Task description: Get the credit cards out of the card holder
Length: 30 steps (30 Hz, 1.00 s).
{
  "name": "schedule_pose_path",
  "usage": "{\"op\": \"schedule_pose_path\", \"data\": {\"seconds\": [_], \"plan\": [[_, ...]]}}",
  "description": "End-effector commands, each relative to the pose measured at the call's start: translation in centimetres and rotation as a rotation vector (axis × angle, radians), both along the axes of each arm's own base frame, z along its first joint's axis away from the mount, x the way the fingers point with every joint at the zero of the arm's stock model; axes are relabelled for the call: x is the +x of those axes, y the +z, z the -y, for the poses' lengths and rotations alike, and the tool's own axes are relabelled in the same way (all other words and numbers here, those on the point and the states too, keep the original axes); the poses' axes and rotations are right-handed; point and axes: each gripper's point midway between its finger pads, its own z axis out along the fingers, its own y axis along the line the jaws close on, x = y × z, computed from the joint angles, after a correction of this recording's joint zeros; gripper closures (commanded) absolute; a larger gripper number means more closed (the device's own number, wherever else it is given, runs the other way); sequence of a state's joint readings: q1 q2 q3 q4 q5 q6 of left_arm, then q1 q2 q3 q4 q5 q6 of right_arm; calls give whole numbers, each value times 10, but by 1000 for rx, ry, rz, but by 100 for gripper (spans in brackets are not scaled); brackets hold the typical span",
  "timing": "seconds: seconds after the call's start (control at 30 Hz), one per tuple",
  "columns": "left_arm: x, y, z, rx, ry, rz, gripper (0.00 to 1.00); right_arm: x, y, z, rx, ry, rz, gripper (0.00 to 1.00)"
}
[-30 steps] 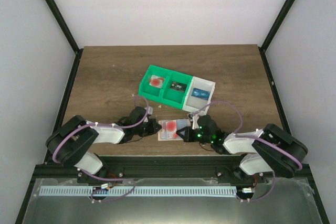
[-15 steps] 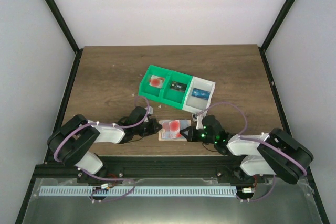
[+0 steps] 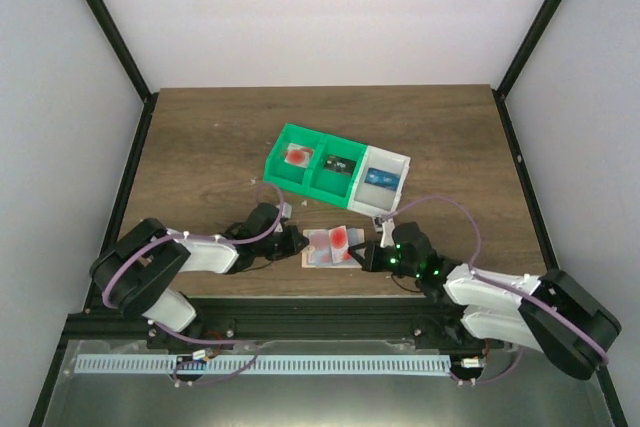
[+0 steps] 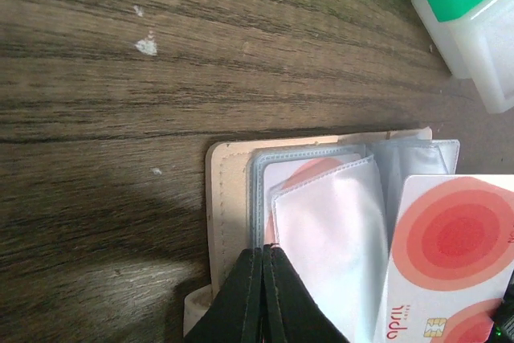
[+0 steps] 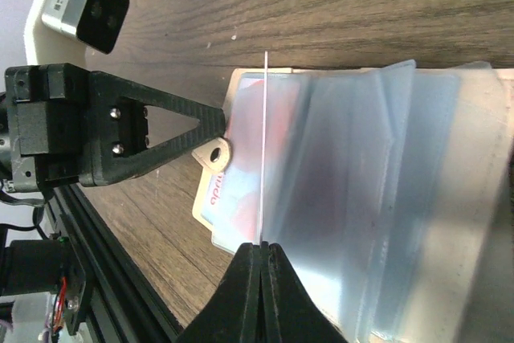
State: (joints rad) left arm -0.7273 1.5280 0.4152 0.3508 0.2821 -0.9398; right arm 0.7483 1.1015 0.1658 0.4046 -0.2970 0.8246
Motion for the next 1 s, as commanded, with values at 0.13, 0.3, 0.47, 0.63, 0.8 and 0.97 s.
{"op": "schedule_pose_path", "data": {"seconds": [0.13,0.3,0.47,0.63,0.8,0.97], "plan": [[-7,7,-1,-4,1,-38,75,2,0,12,-39,-33,23,99],[-5,55,14,-175,-26,39,57,-3,17,4,13,15,46,100],[-19,94,18,-348,-81,97,41,-10,47,-5,93,76,84,99],[-25,105,12,-379,-88,141,32,-7,53,-4,83,64,96,100],[-22,78,5,-258,-71,105,41,8,28,5,-119,51,133,85],[-24,55,10,-182,-99,29,54,3,26,-4,-155,140,99,71]]}}
